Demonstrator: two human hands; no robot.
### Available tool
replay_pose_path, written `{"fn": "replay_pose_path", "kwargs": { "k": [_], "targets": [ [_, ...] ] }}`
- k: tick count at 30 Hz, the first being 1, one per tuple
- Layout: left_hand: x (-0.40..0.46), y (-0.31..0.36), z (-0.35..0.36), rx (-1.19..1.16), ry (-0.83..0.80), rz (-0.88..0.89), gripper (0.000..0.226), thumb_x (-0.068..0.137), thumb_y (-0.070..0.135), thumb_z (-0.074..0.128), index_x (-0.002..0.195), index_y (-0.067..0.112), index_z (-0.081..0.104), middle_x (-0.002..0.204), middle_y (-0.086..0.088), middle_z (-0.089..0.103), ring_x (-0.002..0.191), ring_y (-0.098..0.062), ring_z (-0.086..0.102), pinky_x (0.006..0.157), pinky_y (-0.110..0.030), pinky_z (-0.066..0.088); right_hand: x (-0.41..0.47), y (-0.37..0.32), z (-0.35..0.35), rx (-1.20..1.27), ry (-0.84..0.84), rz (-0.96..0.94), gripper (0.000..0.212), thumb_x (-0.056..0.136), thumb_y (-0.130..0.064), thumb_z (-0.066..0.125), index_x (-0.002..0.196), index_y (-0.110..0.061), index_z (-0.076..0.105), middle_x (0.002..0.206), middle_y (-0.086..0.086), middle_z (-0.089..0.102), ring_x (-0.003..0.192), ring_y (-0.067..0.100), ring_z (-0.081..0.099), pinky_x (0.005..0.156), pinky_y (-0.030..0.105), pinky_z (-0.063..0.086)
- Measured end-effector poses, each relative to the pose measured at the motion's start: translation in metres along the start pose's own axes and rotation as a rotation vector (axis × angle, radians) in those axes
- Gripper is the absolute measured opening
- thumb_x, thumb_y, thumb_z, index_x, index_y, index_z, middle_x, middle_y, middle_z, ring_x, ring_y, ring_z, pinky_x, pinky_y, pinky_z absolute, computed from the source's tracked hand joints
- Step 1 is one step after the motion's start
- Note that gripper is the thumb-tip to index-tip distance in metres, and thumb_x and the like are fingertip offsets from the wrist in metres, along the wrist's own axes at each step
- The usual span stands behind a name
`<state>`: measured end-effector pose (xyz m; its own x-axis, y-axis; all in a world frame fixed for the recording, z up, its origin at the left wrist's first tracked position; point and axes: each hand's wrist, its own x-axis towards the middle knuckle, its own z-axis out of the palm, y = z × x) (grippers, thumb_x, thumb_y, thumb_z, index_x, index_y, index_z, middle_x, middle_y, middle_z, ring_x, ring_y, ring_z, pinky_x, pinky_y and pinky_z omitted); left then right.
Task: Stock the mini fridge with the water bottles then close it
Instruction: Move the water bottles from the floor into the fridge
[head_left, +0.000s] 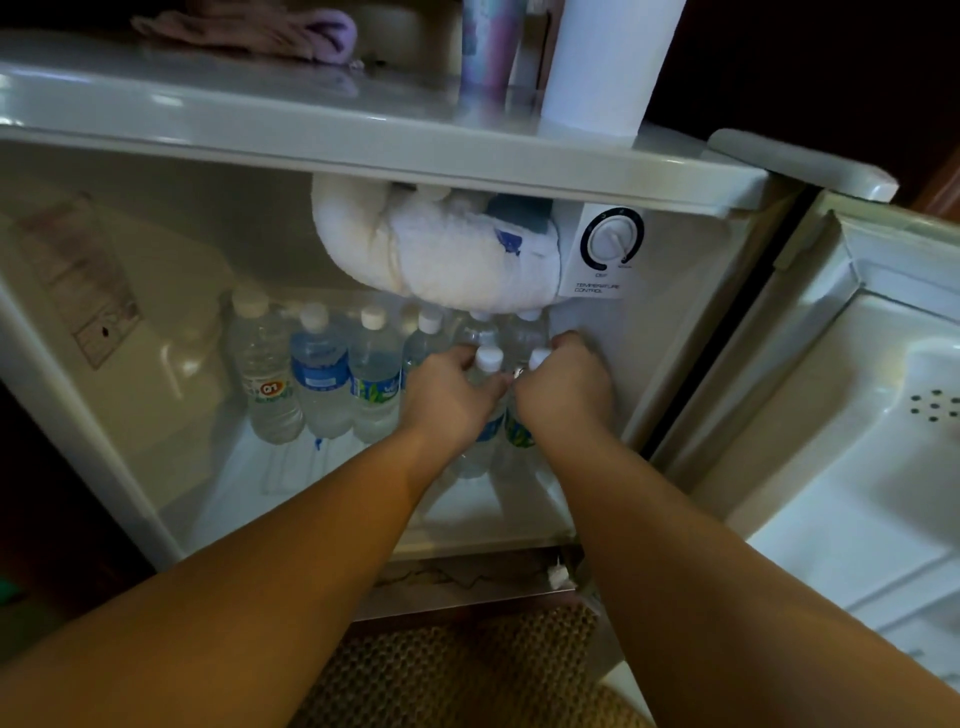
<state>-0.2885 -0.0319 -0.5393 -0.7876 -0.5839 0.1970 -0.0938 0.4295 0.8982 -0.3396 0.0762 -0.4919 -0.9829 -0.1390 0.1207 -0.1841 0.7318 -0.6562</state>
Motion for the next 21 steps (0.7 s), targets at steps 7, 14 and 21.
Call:
{"fn": "replay_pose_path", "kwargs": {
  "k": [7, 14, 21],
  "targets": [
    [-0.017, 0.002, -0.015, 0.077, -0.053, 0.031, 0.043, 0.089, 0.032, 0.080, 0.128, 0.032, 0.061, 0.096, 0.032, 0.052, 0.087, 0.003, 0.054, 0.066, 0.004, 0.038, -0.022, -0.001, 0.003, 0.017, 0.070, -0.032, 0.073, 0.087, -0.017, 0.070, 0.149, -0.012, 0.034, 0.147, 0.015, 0.044, 0.135, 0.035, 0.042, 0.106, 0.043, 0.042],
    [-0.100, 0.043, -0.069, 0.177, -0.032, -0.218, 0.068, 0.094, 0.033, 0.078, 0.154, 0.016, 0.049, 0.149, -0.007, 0.059, 0.136, -0.023, 0.054, 0.110, -0.032, 0.043, -0.106, -0.016, -0.031, 0.016, -0.251, 0.113, 0.079, 0.091, -0.034, 0.071, 0.153, -0.021, 0.024, 0.150, 0.008, 0.038, 0.140, 0.031, 0.041, 0.112, 0.047, 0.044],
    [-0.179, 0.209, -0.172, 0.109, 0.167, -0.345, 0.040, 0.097, 0.033, 0.073, 0.135, 0.036, 0.061, 0.128, 0.015, 0.071, 0.119, -0.005, 0.064, 0.102, -0.028, 0.051, -0.193, -0.099, -0.194, 0.058, -0.314, -0.245, 0.054, 0.096, -0.041, 0.059, 0.145, -0.038, 0.037, 0.148, -0.012, 0.041, 0.135, 0.015, 0.048, 0.105, 0.044, 0.053]
  ]
}}
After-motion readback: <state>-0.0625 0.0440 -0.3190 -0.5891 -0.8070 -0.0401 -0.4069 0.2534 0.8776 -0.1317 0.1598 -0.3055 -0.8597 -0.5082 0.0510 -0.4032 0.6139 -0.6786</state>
